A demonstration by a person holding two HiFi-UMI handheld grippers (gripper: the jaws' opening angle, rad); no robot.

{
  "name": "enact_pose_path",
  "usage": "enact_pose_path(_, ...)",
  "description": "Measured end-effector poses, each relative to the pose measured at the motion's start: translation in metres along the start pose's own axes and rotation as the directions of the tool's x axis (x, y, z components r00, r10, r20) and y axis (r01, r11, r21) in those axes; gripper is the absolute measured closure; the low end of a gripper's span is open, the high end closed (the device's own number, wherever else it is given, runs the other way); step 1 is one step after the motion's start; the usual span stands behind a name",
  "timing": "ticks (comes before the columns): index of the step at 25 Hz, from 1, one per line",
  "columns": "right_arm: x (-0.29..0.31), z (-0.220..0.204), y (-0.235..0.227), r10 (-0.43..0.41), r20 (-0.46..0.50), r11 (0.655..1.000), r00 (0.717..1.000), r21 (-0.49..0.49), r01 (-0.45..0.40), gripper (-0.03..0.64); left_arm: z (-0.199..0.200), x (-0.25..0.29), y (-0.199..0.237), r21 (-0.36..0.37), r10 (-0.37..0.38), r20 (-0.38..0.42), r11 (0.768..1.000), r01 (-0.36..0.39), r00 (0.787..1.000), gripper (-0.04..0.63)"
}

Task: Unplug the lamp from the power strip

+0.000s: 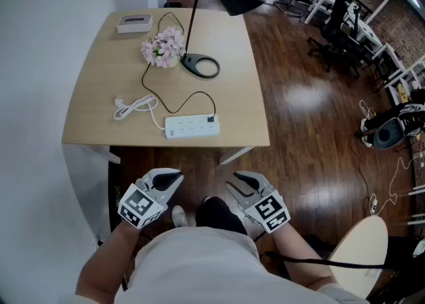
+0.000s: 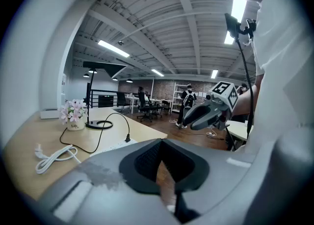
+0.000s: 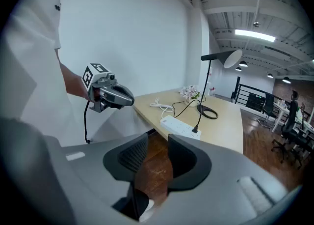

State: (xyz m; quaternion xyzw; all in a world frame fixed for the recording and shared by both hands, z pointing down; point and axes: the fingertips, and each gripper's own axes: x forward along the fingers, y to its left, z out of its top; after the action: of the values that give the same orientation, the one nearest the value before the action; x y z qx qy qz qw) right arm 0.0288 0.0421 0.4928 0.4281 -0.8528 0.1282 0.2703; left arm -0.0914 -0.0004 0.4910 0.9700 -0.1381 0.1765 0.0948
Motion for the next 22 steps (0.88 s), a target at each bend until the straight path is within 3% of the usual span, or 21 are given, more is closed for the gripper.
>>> enact_pose_path(6,0.082,0.013,-0.086,0.063,-0.041,0.994,0.997,-0.083,-0.066,0.491,-0.004,0.075,0.07,-0.005,0.015,-0.09,1.0,-0.015,0.996,0.594)
enact_pose_path(11,0.151,0.011,-0.15,0.143,-0.106,0.971,0.984,-0.179,-0.16,0.499,-0.019,0.137,0.121,-0.037,0.03,-0.193,0.999,-0.037,0.981,0.594)
enact_pose_path(15,0.201,-0.005,-0.175,0.214,-0.2,0.928,0.956,-0.264,-0.263,0.506,-0.039,0.183,0.148,-0.04,0.007,-0.292,0.999,-0.019,0.956,0.594)
enact_pose_path(22,0.238,-0.024,-0.174,0.328,-0.315,0.829,0.891,-0.356,-0.432,0.518,-0.063,0.224,0.169,-0.105,-0.037,-0.4,0.995,-0.005,0.916,0.594)
